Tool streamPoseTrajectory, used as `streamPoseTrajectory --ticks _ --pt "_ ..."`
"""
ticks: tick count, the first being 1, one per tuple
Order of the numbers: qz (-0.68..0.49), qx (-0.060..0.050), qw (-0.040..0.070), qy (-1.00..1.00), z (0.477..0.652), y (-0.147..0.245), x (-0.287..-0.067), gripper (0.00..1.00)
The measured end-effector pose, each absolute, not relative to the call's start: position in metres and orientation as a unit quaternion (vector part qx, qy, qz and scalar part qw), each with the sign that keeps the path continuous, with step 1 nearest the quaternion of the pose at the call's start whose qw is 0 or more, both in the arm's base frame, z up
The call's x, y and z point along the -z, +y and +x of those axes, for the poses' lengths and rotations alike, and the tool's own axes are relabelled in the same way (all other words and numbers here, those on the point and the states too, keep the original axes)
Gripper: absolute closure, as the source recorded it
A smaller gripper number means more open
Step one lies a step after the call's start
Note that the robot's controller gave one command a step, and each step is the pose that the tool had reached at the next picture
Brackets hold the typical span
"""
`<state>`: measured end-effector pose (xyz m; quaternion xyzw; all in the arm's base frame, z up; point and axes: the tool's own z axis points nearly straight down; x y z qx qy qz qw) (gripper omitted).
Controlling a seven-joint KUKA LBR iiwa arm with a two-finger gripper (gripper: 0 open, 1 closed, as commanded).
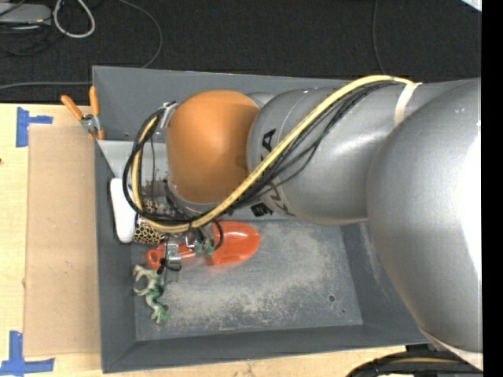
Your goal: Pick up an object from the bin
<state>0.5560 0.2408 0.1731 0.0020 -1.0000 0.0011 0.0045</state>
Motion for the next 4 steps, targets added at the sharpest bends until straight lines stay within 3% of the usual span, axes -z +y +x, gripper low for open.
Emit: streamPoseTrajectory --ticks 1,2,3,4 --pt "-0.001 0.0 0.001 -1.0 0.558 0.239 -0.178 0.0" --pt "0.026 -0.002 0.008 -1.0 0.556 0.143 -0.066 0.0" --pt "0.079 0.001 0.001 -0.997 0.564 0.15 -0.069 0.0" --pt "0.028 -0.001 0.007 -1.0 0.557 0.145 -0.068 0.0"
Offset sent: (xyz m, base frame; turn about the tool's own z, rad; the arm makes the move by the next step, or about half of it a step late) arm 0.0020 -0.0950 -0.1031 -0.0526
